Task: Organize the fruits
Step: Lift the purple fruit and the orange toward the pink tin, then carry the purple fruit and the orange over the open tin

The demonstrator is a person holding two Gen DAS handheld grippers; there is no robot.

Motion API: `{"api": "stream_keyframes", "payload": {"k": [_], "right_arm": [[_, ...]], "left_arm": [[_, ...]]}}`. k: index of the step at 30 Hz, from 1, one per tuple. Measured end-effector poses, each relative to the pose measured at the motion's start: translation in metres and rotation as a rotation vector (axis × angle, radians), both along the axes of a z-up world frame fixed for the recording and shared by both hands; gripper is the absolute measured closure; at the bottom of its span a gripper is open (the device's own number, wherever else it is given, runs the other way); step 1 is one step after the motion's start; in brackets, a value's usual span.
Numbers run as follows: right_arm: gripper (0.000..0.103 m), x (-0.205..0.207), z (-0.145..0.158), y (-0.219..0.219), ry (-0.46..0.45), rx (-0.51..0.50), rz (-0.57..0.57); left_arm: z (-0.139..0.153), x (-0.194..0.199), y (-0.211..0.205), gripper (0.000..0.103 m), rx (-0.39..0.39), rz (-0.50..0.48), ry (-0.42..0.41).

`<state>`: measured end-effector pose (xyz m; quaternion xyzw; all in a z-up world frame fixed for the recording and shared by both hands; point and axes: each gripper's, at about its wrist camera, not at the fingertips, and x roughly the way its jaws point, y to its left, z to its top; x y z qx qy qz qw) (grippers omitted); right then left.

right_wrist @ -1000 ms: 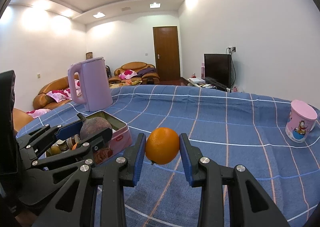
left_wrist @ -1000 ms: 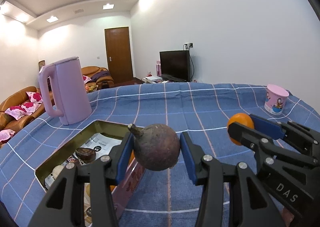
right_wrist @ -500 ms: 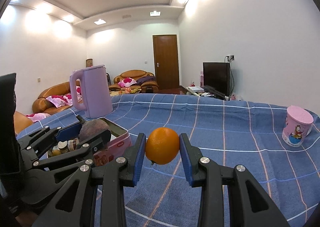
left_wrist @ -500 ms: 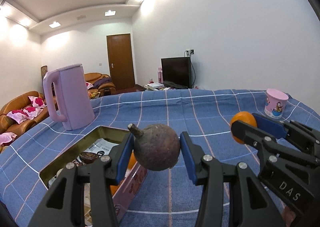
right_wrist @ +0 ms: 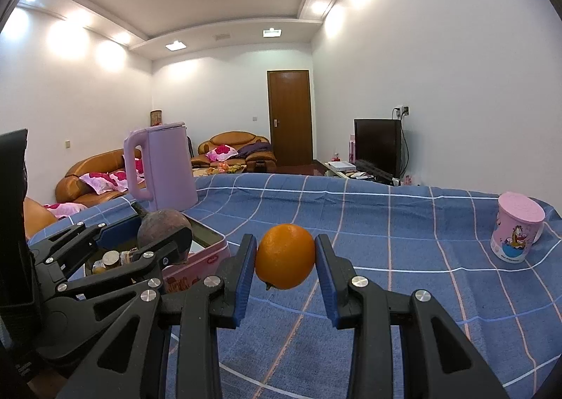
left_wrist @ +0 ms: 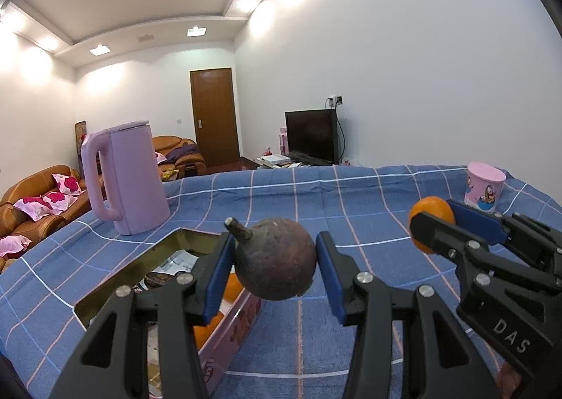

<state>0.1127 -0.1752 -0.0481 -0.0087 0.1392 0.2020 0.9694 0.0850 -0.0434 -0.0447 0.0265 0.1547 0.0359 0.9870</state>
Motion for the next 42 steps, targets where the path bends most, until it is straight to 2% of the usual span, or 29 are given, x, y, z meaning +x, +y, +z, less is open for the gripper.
{"api": "stream_keyframes", "payload": {"k": [11,22,42], "right_arm": [[0.067,-0.004,0.001,-0.001,-0.022,0.008,0.0],[0.067,-0.003,0.0,0.003,-0.006,0.008,0.025],[0.067,0.0,0.015,0.06,-0.004,-0.003,0.145]], "left_arm": [[0.001,-0.003,0.001,0.053,-0.004,0.009,-0.012],[0.0,-0.006,0.016,0.053,-0.023,0.011,0.032],[0.007,-0.015,0.084,0.053,-0.054,0.108,0.083]]}}
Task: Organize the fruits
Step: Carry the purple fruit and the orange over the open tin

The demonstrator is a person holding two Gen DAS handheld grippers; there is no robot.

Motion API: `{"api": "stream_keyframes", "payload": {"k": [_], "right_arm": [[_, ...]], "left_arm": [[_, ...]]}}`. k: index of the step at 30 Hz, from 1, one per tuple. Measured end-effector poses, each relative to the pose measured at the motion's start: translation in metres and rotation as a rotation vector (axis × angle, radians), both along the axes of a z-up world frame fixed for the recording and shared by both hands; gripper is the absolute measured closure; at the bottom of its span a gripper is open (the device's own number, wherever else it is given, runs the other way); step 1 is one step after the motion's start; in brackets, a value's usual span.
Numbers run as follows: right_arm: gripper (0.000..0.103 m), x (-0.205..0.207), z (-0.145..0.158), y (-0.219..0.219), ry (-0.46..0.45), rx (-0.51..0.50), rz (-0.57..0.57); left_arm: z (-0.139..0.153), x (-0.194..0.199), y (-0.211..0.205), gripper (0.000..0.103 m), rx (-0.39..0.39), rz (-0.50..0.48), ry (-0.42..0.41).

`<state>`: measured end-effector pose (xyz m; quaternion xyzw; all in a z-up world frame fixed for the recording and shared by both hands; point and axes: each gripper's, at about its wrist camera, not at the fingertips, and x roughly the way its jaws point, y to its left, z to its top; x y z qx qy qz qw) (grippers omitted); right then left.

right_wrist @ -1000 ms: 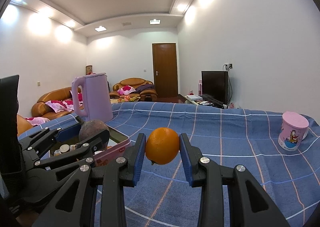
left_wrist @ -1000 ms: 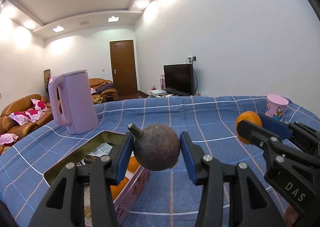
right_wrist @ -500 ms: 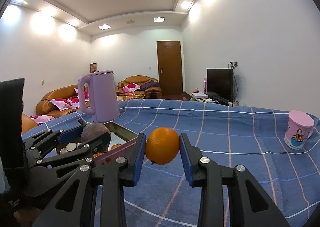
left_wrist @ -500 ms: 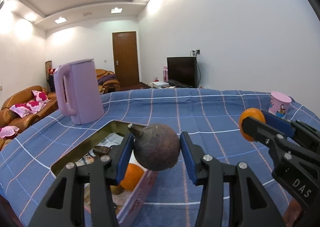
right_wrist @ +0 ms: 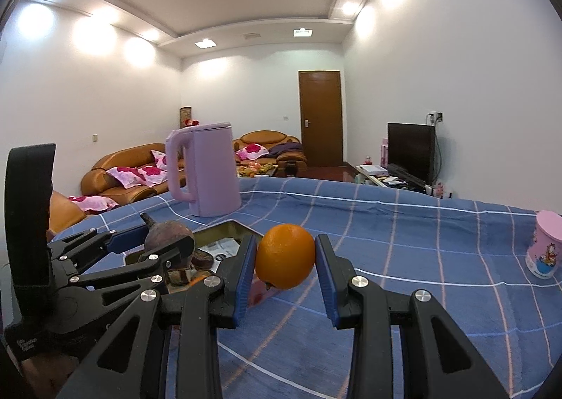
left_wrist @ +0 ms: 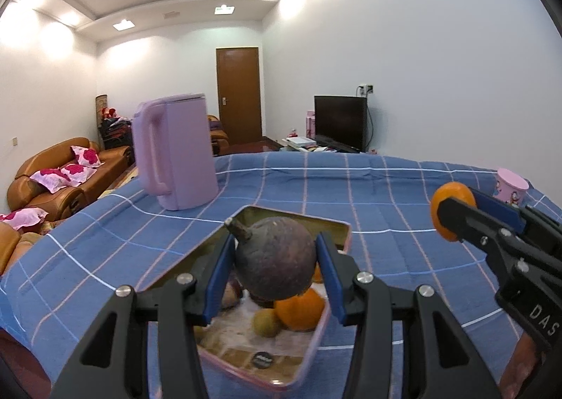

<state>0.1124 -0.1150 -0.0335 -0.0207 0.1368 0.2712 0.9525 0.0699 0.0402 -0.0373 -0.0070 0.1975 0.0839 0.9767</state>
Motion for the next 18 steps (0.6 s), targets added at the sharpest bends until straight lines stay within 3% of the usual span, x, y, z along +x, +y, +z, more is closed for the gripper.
{"api": "stream_keyframes", "payload": {"k": [13,18], "right_arm": [[0.067,0.002,0.003,0.044,0.02,-0.008,0.097],[0.067,0.007,0.0,0.064,0.032,-0.027,0.13]], "left_arm": [[0.003,-0.001,0.073,0.053,-0.028,0.117,0.051],[-0.003,-0.001,0.081,0.053,-0.042,0.118,0.076]]}}
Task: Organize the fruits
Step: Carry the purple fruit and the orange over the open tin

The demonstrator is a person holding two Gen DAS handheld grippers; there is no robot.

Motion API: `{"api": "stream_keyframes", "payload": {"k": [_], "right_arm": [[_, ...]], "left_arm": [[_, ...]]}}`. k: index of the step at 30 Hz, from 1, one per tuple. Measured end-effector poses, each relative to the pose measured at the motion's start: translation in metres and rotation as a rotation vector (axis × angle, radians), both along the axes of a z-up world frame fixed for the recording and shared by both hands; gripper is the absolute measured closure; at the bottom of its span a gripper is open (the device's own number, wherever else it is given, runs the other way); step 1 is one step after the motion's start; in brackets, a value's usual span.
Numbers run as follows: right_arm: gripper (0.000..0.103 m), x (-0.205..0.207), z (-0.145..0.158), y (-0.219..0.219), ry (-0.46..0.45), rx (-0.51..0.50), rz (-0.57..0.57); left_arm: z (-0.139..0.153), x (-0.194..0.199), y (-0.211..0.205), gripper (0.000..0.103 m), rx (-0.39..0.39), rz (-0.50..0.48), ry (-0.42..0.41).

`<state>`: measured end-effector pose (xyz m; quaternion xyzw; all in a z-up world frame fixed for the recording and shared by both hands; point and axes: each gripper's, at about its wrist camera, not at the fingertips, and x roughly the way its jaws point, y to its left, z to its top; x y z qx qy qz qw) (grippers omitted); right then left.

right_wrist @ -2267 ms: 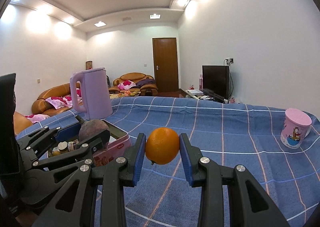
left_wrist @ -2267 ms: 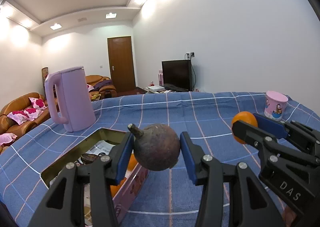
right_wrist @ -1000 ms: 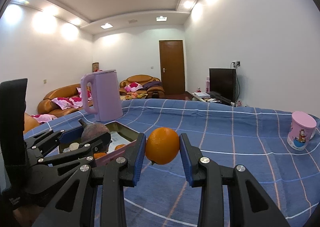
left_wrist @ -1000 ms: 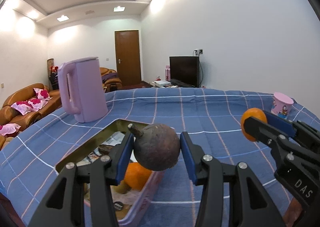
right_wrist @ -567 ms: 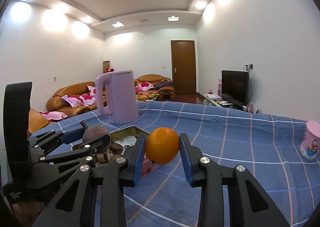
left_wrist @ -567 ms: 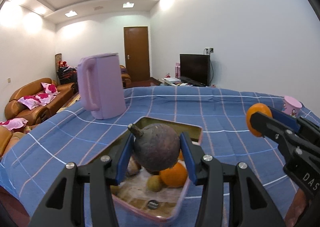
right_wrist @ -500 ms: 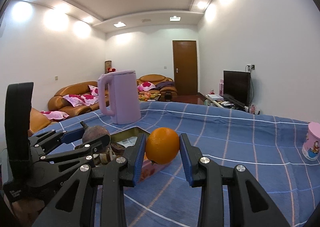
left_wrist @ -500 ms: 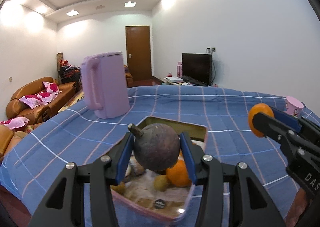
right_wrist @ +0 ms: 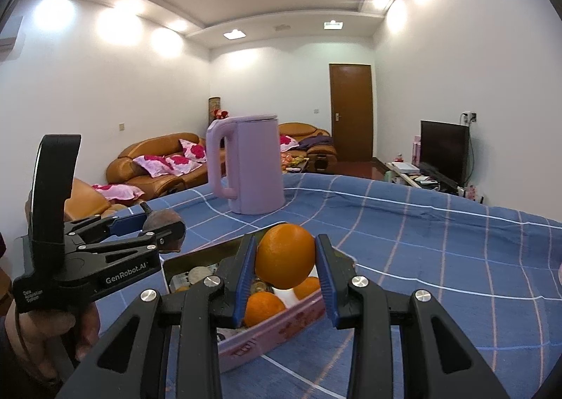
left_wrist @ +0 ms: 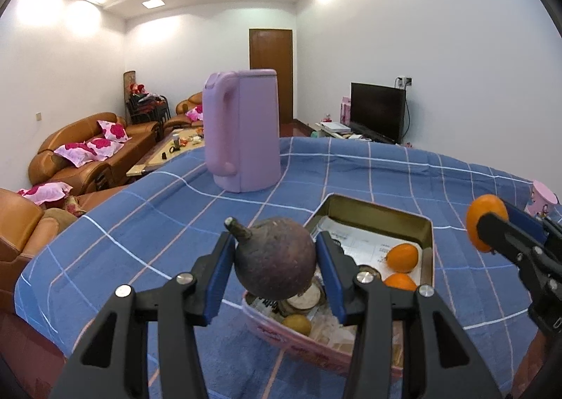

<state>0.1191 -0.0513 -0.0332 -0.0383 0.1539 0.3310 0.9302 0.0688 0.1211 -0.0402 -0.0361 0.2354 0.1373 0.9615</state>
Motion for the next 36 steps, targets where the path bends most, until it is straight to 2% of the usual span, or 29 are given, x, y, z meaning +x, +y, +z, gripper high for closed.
{"api": "stream_keyframes", "payload": {"k": [12,36], "right_arm": [[0.067,-0.002,-0.03,0.027,0.082,-0.071,0.059],[0.067,0.001,-0.037,0.043,0.146,-0.149,0.107]], "left_arm": [[-0.015,0.005,0.001,0.053,-0.048,-0.049,0.053],[-0.021,0.007,-0.003,0.053,-0.03,-0.09,0.101]]}}
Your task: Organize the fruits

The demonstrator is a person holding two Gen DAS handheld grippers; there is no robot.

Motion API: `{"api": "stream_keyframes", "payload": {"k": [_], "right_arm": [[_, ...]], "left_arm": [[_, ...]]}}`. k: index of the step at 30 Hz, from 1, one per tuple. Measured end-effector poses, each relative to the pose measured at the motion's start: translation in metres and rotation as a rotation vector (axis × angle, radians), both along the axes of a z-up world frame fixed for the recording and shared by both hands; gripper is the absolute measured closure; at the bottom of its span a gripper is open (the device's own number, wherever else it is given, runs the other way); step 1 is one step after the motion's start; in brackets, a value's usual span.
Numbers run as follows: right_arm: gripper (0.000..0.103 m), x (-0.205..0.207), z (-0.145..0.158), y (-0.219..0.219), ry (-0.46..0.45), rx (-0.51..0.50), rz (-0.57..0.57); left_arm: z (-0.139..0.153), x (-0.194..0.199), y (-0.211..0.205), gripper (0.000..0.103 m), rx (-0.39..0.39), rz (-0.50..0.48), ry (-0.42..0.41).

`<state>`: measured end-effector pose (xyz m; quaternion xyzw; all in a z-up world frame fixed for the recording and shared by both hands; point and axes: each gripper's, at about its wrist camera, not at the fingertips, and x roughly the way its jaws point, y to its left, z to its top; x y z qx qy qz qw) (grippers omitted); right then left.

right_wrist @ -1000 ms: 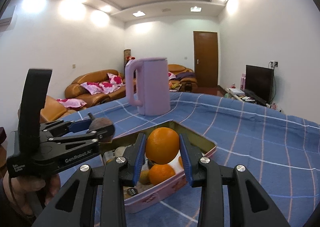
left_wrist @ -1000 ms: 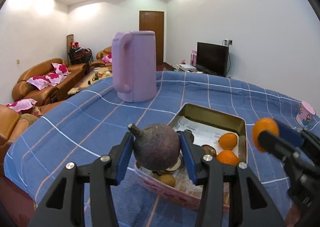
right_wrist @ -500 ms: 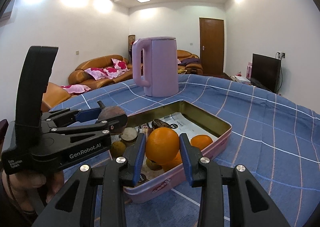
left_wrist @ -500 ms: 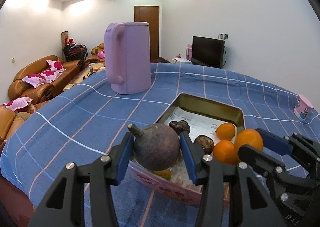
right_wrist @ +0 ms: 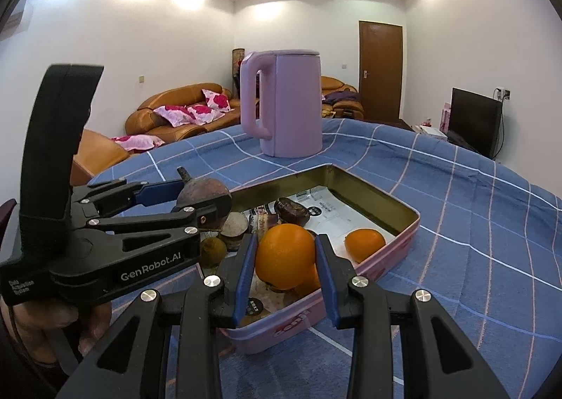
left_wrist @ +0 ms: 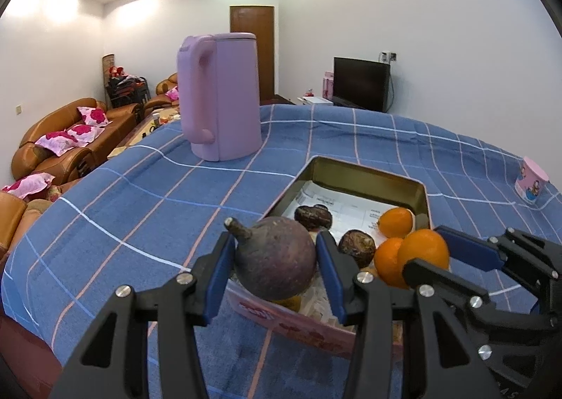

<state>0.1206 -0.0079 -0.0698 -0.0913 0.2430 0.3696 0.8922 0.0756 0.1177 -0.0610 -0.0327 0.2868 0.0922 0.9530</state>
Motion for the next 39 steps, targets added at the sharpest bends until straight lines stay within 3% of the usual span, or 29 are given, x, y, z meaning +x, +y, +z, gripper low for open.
{"api": "stream_keyframes", "payload": {"k": [18,21,22,25,33,39], "right_arm": [[0.066,0.008,-0.008,0.009,0.075,-0.049,0.03],[0.065,0.009,-0.008,0.008,0.079,-0.044,0.03],[0.063,0.009,-0.008,0.008,0.079,-0.045,0.025],[0.04,0.007,-0.007,0.008,0.064,-0.048,0.021],[0.04,-0.003,-0.002,-0.005,0.036,-0.015,-0.013],[0.04,-0.008,0.003,-0.03,0.026,0.01,-0.091]], "left_arm": [[-0.004,0.004,-0.002,0.05,0.001,-0.011,0.022],[-0.002,0.002,-0.001,0.042,-0.002,-0.003,0.017],[-0.001,0.002,0.0,0.033,-0.005,0.0,0.012],[0.003,-0.003,-0.002,0.026,0.002,-0.004,-0.008],[0.014,-0.015,-0.004,0.026,-0.003,-0.008,-0.05],[0.032,-0.033,-0.004,0.015,-0.016,0.007,-0.121]]}}
